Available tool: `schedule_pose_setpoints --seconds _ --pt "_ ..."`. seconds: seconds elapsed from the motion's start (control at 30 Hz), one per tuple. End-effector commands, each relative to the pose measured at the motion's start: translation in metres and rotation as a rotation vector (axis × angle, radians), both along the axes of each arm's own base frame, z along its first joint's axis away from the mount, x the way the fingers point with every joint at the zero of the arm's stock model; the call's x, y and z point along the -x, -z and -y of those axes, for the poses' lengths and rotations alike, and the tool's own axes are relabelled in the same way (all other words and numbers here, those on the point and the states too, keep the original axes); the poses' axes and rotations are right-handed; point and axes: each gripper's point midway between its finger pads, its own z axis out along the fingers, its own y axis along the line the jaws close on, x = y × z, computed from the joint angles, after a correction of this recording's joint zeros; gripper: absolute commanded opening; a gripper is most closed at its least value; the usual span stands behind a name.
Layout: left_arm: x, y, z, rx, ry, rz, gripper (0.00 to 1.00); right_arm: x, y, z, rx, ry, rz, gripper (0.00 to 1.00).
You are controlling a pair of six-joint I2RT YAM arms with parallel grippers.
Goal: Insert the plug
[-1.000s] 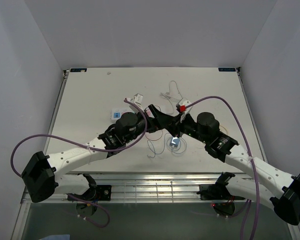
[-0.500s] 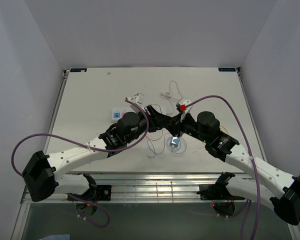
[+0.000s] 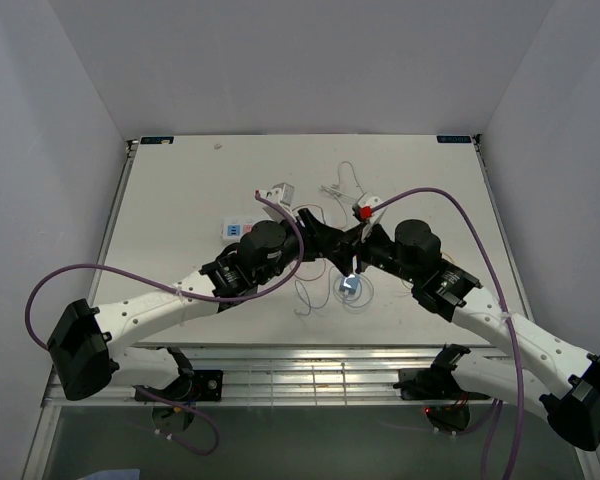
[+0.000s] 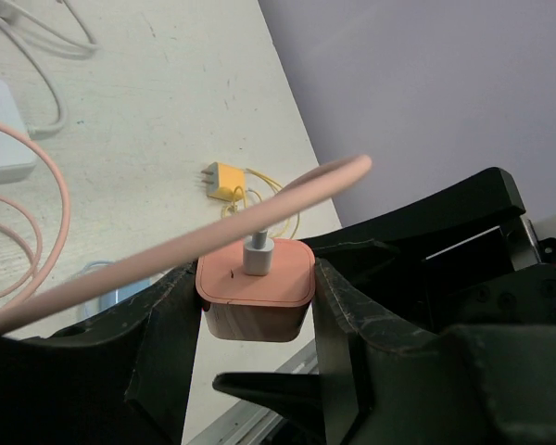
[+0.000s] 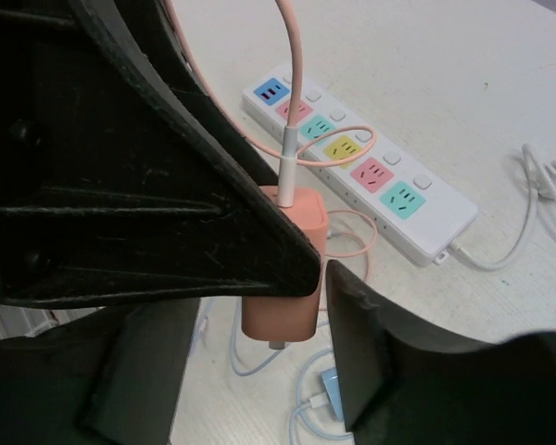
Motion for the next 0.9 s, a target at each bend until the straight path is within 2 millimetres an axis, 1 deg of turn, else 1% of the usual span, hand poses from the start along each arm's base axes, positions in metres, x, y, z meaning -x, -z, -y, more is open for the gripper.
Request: schedule_pose_setpoints --seconds 0.0,0.03,0.07,0.1,0.2,0.27,0.33,0.37,0.4,0.43,0.47,0.5,0.53,0.57,0.6,0.63,0.67,0.7,0.73,0.77,0.8,0.83,0.87 --pt "-0.003 -0.01 -0.006 -0.07 -0.018 0.089 0.0 0.007 -0.034 -0.004 -0.06 -0.029 0.044 0.66" --pt "-0.005 -0.011 -0.008 -0.085 -0.024 0.105 0.0 0.008 -0.035 -0.003 -0.06 -0.029 0.044 0.69" --pt "-0.006 -0.012 -0.009 -0.096 -0.029 0.125 0.0 0.009 -0.033 -0.002 -0.052 -0.029 0.037 0.76" --pt "-0.008 -0.013 -0.009 -0.11 -0.029 0.146 0.0 0.011 -0.035 0.0 -0.055 -0.03 0.038 0.8" --pt "-0.018 -0.005 -0.016 -0.188 -0.071 0.185 0.0 0.015 -0.038 0.002 -0.064 -0.035 0.035 0.86" --pt "-0.024 -0.002 -0.021 -0.229 -0.104 0.199 0.0 0.018 -0.03 0.006 -0.041 -0.027 0.003 0.9" --pt "-0.032 0.002 -0.033 -0.275 -0.168 0.22 0.0 0.018 -0.029 0.011 -0.042 0.001 -0.009 0.96" --pt "-0.036 0.003 -0.038 -0.316 -0.188 0.247 0.0 0.018 -0.026 0.014 -0.038 0.015 -0.016 0.9" --pt "-0.044 0.003 -0.052 -0.347 -0.266 0.253 0.0 0.018 -0.026 0.018 -0.039 0.034 -0.016 0.9" --pt "-0.048 0.007 -0.062 -0.38 -0.308 0.243 0.0 0.011 -0.023 0.025 -0.035 0.093 -0.018 0.9" --pt "-0.052 0.002 -0.07 -0.383 -0.339 0.234 0.0 0.009 -0.02 0.029 -0.036 0.12 -0.024 0.9" --pt "-0.06 0.001 -0.082 -0.393 -0.38 0.216 0.0 0.006 -0.016 0.034 -0.03 0.153 -0.021 0.9" --pt "-0.062 0.005 -0.096 -0.429 -0.421 0.189 0.0 0.001 -0.015 0.04 -0.025 0.196 -0.014 0.9" --pt "-0.063 -0.011 -0.107 -0.406 -0.458 0.192 0.0 -0.001 -0.014 0.043 -0.021 0.213 -0.013 0.9" --pt "-0.068 -0.018 -0.122 -0.397 -0.513 0.179 0.0 -0.003 -0.012 0.045 -0.02 0.23 -0.019 0.9" --pt "-0.068 -0.019 -0.143 -0.432 -0.591 0.155 0.0 -0.006 -0.012 0.048 -0.021 0.256 -0.019 0.9" --pt "-0.066 -0.033 -0.161 -0.412 -0.647 0.156 0.0 -0.007 -0.012 0.049 -0.022 0.263 -0.021 0.9" --pt "-0.069 -0.048 -0.18 -0.385 -0.716 0.145 0.0 -0.009 -0.01 0.05 -0.017 0.271 -0.024 0.9" --pt "-0.066 -0.052 -0.198 -0.415 -0.758 0.133 0.0 -0.01 -0.011 0.051 -0.017 0.275 -0.021 0.9" --pt "-0.063 -0.068 -0.219 -0.399 -0.823 0.143 0.0 -0.011 -0.011 0.051 -0.016 0.278 -0.022 0.9" --pt "-0.064 -0.09 -0.243 -0.378 -0.897 0.149 0.0 -0.012 -0.011 0.052 -0.012 0.282 -0.02 0.9" --pt "-0.062 -0.098 -0.257 -0.406 -0.925 0.15 0.0 -0.012 -0.013 0.052 -0.015 0.278 -0.017 0.9" --pt "-0.061 -0.11 -0.271 -0.415 -0.968 0.163 0.0 -0.013 -0.013 0.052 -0.015 0.28 -0.017 0.9"
